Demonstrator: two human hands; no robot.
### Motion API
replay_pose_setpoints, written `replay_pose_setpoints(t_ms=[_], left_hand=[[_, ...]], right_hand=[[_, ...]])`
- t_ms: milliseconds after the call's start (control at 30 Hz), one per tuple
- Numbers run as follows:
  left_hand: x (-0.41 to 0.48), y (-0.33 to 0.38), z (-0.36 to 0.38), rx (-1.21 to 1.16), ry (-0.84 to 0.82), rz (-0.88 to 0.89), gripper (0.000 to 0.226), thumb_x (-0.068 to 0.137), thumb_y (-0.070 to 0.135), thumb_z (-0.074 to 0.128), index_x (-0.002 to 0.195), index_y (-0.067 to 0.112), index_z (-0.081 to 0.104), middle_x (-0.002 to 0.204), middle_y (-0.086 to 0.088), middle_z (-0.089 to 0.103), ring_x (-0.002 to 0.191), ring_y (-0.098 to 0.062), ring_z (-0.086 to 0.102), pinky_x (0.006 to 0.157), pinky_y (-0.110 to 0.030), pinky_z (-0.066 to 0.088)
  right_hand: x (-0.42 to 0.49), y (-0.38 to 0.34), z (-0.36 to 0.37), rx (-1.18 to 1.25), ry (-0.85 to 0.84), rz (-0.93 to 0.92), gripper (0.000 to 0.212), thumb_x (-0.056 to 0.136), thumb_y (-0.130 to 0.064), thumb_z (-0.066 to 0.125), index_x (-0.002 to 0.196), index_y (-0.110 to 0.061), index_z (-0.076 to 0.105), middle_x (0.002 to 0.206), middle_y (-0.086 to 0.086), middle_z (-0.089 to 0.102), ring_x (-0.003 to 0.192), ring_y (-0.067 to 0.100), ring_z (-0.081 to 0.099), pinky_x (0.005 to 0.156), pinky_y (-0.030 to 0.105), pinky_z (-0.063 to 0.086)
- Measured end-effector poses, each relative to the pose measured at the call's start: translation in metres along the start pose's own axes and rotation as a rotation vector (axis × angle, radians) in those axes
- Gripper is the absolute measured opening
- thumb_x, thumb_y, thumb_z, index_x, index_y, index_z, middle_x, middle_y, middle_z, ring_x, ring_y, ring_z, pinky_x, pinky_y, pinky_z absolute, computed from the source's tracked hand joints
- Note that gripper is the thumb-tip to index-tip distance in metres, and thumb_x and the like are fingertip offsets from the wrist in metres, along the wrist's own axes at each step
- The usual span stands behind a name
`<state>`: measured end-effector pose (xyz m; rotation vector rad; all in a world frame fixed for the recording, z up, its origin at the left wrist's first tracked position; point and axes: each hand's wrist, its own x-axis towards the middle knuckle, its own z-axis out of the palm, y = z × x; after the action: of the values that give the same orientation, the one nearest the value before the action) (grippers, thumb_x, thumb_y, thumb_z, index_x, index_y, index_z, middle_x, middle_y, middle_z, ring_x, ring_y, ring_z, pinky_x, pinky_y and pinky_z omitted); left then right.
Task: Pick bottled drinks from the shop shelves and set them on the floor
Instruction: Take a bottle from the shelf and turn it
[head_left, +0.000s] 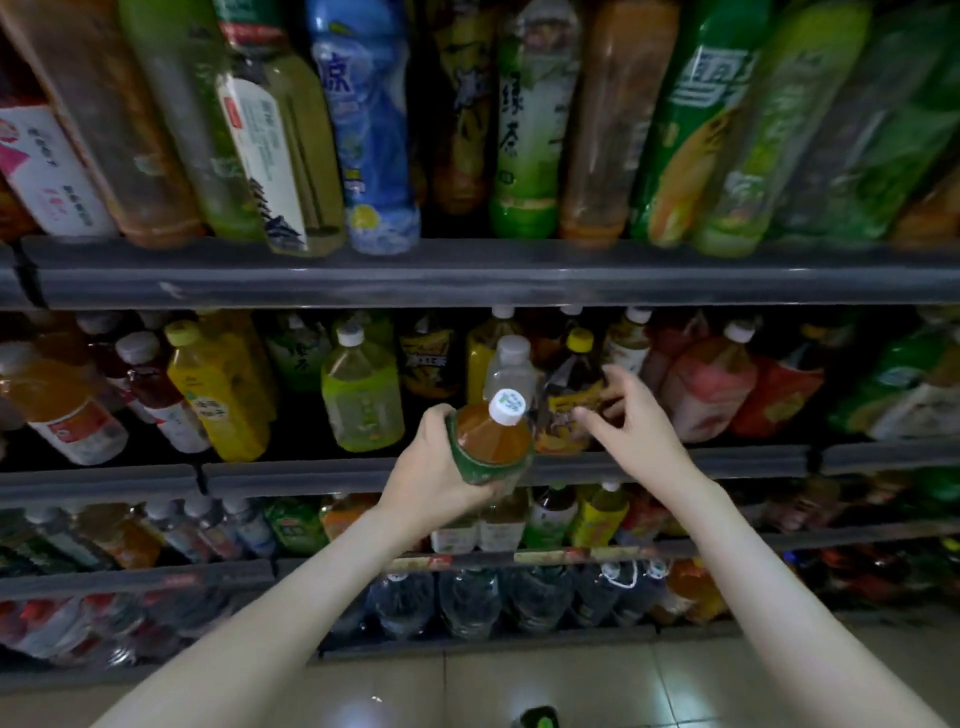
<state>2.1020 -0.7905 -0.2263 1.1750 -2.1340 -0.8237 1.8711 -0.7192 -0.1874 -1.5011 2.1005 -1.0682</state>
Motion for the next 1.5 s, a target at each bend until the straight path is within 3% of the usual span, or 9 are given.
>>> replay_pose_setpoints(t_ms=[133,233,333,500,700,833,1133,1267,1500], left_hand=[[-0.002,0.013,0.011,-0.001,0.096,-0.065,0.096,0.049,0.08,0.071,0.122,0.039,0.023,0.114,0.012,0.044,0.091,-0.004,0.051,0.061,-0.004,0.034],[-0.012,0.015,0.013,0.057,0.09,-0.099,0.095,0.051,0.079,0.071,0.122,0.037,0.023,0.113,0.013,0.045,0.091,-0.003,0.053,0.06,-0.006,0.035],[-0.026,0.011,0.016,0.119,0.048,-0.102,0.095,0.052,0.078,0.073,0.121,0.034,0.026,0.107,0.016,0.046,0.081,-0.001,0.055,0.054,-0.005,0.033],[-0.051,-0.008,0.03,0.212,-0.031,-0.097,0.098,0.059,0.066,0.078,0.129,0.021,0.028,0.12,0.004,0.049,0.099,-0.015,0.06,0.065,-0.022,0.042],[-0.093,-0.039,0.05,0.108,-0.156,-0.154,0.1,0.062,0.061,0.079,0.135,0.017,0.027,0.117,0.012,0.038,0.106,-0.011,0.054,0.07,-0.016,0.037],[-0.127,-0.081,0.066,0.112,-0.313,-0.17,0.092,0.071,0.045,0.077,0.143,0.018,0.025,0.137,-0.001,0.041,0.122,-0.017,0.047,0.093,-0.027,0.043],[-0.249,-0.233,0.151,0.218,-0.707,-0.423,0.072,0.092,0.032,0.056,0.151,0.018,0.017,0.155,-0.004,0.018,0.14,-0.02,0.027,0.11,-0.031,0.027],[-0.291,-0.301,0.216,0.212,-0.77,-0.567,0.065,0.095,0.027,0.051,0.151,0.018,0.02,0.156,-0.006,0.019,0.137,-0.026,0.031,0.109,-0.036,0.032],[-0.353,-0.392,0.341,0.212,-0.802,-0.703,0.059,0.094,0.018,0.049,0.148,0.019,0.026,0.152,-0.006,0.025,0.131,-0.029,0.038,0.102,-0.04,0.04]], right_hand=[[0.018,0.007,-0.009,-0.026,-0.027,-0.03,0.071,0.09,-0.032,0.065,0.149,-0.023,0.027,0.134,0.005,0.046,0.12,0.02,0.047,0.101,0.035,0.042],[0.012,-0.017,-0.003,0.042,-0.256,-0.153,0.048,0.083,-0.054,0.063,0.126,-0.038,0.047,0.096,-0.011,0.056,0.085,0.001,0.054,0.07,0.015,0.042],[-0.008,-0.035,0.016,-0.02,-0.499,-0.248,0.053,0.066,-0.074,0.057,0.11,-0.046,0.046,0.094,-0.016,0.059,0.079,-0.003,0.056,0.063,0.017,0.042],[-0.03,-0.028,0.042,-0.052,-0.48,-0.232,0.025,0.085,-0.047,0.063,0.087,-0.034,0.042,0.079,-0.009,0.062,0.07,0.008,0.058,0.062,0.034,0.048],[-0.056,-0.012,0.077,-0.045,-0.558,-0.048,0.03,0.073,-0.043,0.07,0.076,-0.03,0.043,0.067,-0.01,0.061,0.061,0.0,0.056,0.051,0.02,0.038],[-0.089,0.012,0.124,-0.103,-0.633,0.052,0.034,0.074,-0.039,0.071,0.074,-0.028,0.039,0.064,-0.009,0.058,0.055,0.001,0.053,0.046,0.019,0.034],[-0.19,0.16,0.262,-0.195,-0.713,0.423,0.028,0.08,-0.029,0.068,0.084,-0.02,0.042,0.072,-0.002,0.061,0.066,0.016,0.058,0.053,0.028,0.039],[-0.236,0.247,0.325,-0.23,-0.77,0.494,0.031,0.082,-0.025,0.068,0.098,-0.02,0.043,0.078,-0.004,0.06,0.067,0.009,0.057,0.052,0.021,0.036],[-0.304,0.401,0.426,-0.311,-0.788,0.573,0.032,0.082,-0.021,0.071,0.096,-0.017,0.042,0.083,0.003,0.063,0.072,0.024,0.061,0.054,0.025,0.035]])
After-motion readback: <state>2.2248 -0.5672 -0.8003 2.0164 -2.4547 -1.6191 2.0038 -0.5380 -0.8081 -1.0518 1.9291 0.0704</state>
